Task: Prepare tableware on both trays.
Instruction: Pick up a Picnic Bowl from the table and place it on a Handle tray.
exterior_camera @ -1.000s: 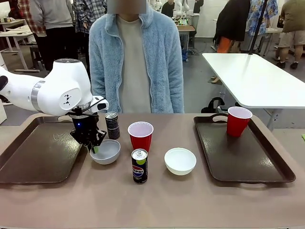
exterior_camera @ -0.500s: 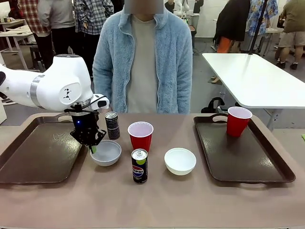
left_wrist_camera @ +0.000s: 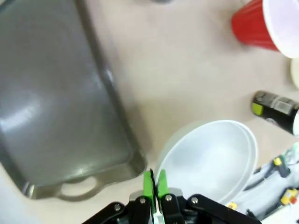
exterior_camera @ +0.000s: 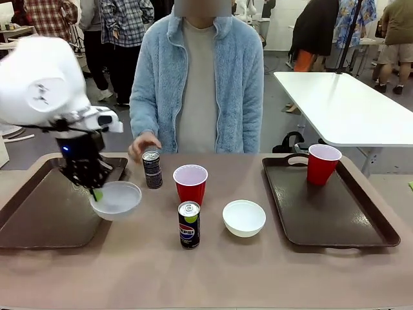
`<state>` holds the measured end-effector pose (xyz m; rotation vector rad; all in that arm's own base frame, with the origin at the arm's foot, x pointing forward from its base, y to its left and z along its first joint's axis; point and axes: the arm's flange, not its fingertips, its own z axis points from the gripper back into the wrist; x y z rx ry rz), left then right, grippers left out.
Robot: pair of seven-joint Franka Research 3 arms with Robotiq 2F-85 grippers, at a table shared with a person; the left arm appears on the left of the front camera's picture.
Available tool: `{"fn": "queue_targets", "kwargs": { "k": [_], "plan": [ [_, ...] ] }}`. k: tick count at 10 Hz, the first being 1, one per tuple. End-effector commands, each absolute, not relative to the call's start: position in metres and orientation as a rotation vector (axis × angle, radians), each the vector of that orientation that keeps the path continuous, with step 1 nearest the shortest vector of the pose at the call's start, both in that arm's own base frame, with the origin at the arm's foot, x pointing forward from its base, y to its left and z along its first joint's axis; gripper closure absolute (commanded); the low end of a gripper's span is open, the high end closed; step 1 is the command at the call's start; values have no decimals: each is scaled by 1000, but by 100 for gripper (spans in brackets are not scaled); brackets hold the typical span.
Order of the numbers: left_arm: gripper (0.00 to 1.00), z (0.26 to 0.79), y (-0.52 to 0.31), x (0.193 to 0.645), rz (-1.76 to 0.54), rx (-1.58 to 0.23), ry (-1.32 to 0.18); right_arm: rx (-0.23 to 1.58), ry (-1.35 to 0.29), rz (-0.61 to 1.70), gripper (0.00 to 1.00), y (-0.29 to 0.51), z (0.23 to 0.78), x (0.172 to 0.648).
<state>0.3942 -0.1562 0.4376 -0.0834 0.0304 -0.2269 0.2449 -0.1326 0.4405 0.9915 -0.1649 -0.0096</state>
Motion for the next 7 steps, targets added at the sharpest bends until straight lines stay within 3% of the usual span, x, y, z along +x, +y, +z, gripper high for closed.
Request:
{"fn": "queue_targets", "kwargs": {
  "k": [1,5,7],
  "plan": [
    [100,455,-116,411,-182,-106,-55,1011,-176,-2,0,-132,440,246],
    [100,480,-35,494,46,-140,-94,1011,-176,-2,0,-132,440,246],
    [100,462,-2,520,139,-75,-91,1011,-176,-2,0,-132,440,246]
  ]
}}
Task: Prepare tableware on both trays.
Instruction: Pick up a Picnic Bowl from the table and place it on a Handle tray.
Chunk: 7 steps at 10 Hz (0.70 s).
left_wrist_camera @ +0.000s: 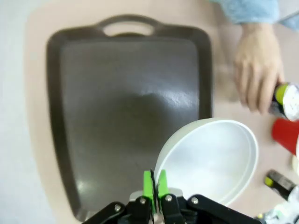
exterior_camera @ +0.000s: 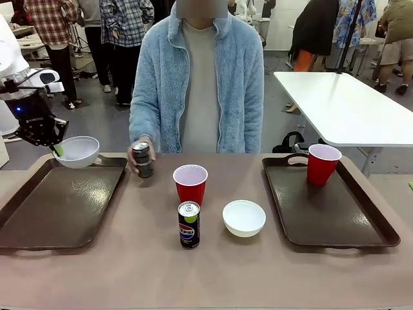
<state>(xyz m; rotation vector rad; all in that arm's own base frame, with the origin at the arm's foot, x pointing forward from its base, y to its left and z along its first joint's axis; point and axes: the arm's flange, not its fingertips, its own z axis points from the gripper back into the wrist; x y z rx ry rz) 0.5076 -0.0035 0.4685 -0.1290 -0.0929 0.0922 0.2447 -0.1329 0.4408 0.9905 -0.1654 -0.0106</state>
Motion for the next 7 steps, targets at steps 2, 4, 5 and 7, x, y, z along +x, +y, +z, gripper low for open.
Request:
{"fn": "queue_targets", "kwargs": {
  "k": [2,4,5,7],
  "plan": [
    [100,435,18,525,175,-19,-49,1011,-176,-2,0,-132,440,246],
    [100,440,24,396,-185,25,116,1011,-176,-2,0,-132,440,246],
    [100,441,33,347,-304,104,104,1011,-176,-2,0,-132,440,246],
    [100,434,35,336,-274,68,123,1011,-176,-2,0,-132,440,246]
  ]
}}
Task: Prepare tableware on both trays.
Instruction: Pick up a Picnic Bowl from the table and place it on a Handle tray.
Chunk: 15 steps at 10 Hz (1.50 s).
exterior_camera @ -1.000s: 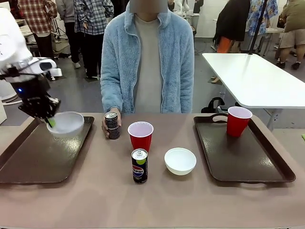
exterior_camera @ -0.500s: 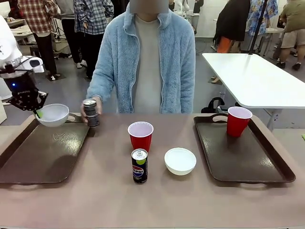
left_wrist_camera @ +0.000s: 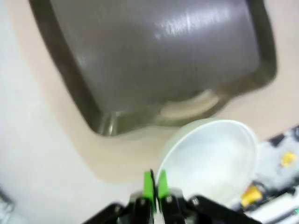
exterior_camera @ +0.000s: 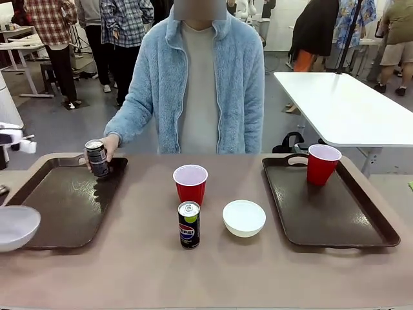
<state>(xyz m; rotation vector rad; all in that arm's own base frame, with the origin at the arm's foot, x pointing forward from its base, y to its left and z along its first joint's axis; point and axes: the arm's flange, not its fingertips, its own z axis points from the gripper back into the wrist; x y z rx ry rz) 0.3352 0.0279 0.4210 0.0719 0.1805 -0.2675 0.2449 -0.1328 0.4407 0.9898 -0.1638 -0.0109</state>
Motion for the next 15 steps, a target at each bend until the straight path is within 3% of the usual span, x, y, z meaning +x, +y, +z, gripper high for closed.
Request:
{"fn": "queue_targets", "kwargs": {
  "k": [1,4,7,11,14,15],
  "plan": [
    [100,442,35,334,-264,50,119,1011,-176,-2,0,-132,440,246],
    [100,433,29,346,-243,2,98,1011,-176,-2,0,-132,440,246],
    [100,417,8,381,-173,-118,-37,1011,-176,-2,0,-132,440,246],
    [100,369,-14,431,-100,-106,-55,1011,-176,-2,0,-132,440,246],
    [100,351,-18,444,-78,-104,-46,1011,-176,-2,0,-132,440,246],
    [39,352,-21,443,-86,-101,-38,1011,-176,-2,0,-132,440,246]
  ]
}}
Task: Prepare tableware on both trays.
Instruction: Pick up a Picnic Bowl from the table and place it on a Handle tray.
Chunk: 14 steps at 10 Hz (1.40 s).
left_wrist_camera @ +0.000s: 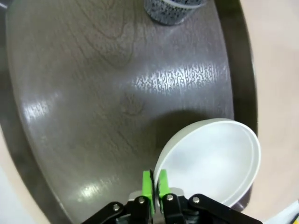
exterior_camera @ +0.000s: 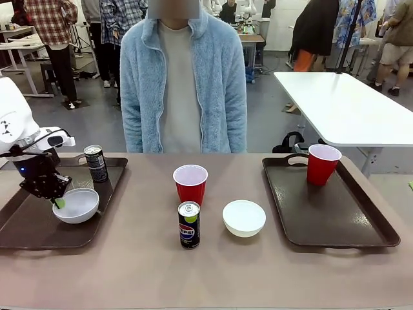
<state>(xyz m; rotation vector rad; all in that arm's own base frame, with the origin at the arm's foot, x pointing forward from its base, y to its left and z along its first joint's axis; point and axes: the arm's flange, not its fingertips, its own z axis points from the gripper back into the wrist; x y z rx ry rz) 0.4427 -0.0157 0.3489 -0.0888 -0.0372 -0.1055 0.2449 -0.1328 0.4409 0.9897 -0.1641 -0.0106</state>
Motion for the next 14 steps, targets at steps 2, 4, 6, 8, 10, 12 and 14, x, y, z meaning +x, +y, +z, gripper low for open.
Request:
{"fn": "queue_targets", "kwargs": {
  "k": [2,4,6,8,10,12,14],
  "plan": [
    [0,359,-24,435,-88,-104,-35,1011,-176,-2,0,-132,440,246],
    [0,372,-31,425,-106,-85,-28,1011,-176,-2,0,-132,440,246],
    [44,391,-41,416,-120,-72,-32,1011,-176,-2,0,-132,440,246],
    [24,409,-49,413,-124,-47,-34,1011,-176,-2,0,-132,440,246],
    [4,420,-53,412,-118,-32,-23,1011,-176,-2,0,-132,440,246],
    [0,424,-58,413,-75,8,-34,1011,-176,-2,0,-132,440,246],
    [0,419,-53,412,-146,-62,-40,1011,-176,-2,0,-132,440,246]
  ]
}}
